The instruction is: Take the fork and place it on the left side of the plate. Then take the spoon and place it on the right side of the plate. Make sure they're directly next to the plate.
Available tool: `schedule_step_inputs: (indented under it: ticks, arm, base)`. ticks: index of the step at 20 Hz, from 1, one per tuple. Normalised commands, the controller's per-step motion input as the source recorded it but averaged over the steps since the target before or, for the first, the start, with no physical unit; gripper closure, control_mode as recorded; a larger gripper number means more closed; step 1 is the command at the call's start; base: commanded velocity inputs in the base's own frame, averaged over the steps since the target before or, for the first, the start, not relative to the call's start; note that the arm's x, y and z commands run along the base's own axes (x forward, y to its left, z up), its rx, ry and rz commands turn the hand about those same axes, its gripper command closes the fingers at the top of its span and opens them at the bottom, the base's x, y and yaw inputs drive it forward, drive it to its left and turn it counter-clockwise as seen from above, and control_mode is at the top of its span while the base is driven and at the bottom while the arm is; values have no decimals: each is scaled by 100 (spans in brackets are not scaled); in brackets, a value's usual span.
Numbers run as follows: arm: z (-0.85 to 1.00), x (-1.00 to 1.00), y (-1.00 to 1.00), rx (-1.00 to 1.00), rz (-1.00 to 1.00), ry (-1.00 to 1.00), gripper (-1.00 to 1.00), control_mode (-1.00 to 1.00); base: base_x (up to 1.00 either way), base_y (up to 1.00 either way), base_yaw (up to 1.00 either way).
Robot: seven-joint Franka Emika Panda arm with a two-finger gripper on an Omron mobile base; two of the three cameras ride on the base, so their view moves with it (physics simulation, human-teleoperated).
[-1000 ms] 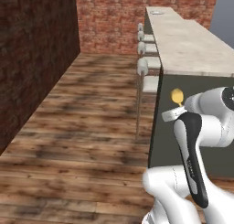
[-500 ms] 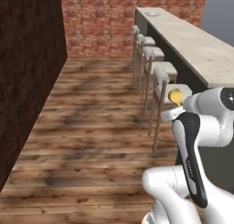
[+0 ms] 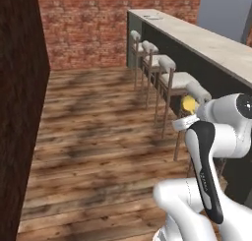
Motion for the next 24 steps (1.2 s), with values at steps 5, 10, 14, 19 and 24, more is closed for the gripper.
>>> schedule_step_inputs:
  ticks: [5,10,14,19,24]
  arm:
    - [0,0,0,0,0,0,100,100]
    - [0,0,0,0,0,0,100,100]
    - [0,0,0,0,0,0,100,100]
    - [0,0,0,0,0,0,100,100]
    - [0,0,0,0,0,0,100,100]
  base:
    - [100,86,-37]
    - [100,82,-39]
    - [100,78,-41]
    - [100,76,-41]
    - [100,78,-41]
